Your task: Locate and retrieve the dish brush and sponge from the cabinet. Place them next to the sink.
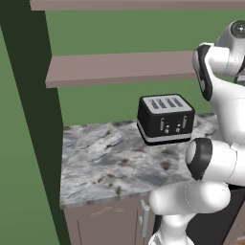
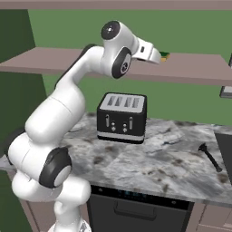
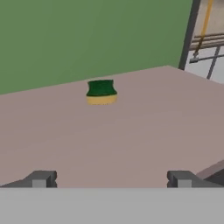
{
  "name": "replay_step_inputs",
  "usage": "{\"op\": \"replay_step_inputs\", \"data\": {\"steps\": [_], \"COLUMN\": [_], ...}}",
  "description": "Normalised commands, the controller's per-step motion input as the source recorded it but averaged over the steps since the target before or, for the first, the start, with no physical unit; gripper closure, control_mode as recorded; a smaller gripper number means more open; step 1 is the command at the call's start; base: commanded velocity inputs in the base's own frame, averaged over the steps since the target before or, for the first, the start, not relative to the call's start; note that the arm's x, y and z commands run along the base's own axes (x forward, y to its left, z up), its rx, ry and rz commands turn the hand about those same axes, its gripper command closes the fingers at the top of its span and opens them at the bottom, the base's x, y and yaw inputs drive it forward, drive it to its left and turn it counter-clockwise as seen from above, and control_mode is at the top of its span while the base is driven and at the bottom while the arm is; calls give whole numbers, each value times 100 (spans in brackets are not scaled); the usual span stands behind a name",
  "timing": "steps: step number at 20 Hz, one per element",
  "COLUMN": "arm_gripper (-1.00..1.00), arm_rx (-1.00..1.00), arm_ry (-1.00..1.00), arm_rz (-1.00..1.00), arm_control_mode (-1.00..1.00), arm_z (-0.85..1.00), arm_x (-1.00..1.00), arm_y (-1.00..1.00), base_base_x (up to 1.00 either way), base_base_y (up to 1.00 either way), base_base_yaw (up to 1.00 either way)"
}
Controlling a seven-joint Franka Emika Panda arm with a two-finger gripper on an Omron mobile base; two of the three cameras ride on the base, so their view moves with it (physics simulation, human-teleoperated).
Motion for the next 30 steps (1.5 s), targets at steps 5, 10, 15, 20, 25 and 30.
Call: {"op": "replay_step_inputs", "data": {"steps": [5, 10, 15, 20, 25, 30], "arm_gripper": [-100, -100, -100, -100, -100, -100], "arm_rx": [0, 0, 0, 0, 0, 0], "arm_ry": [0, 0, 0, 3, 4, 3], "arm_rz": [0, 0, 0, 0, 0, 2], "arm_control_mode": [-100, -100, -100, -100, -100, -100], "arm_z": [0, 0, 0, 0, -1, 0], "arm_x": [41, 42, 41, 46, 45, 32], "arm_y": [-6, -6, -9, -20, -26, -21], "base_base_x": [0, 0, 0, 0, 0, 0], "base_base_y": [0, 0, 0, 0, 0, 0], "base_base_yaw": [0, 0, 0, 0, 0, 0]}}
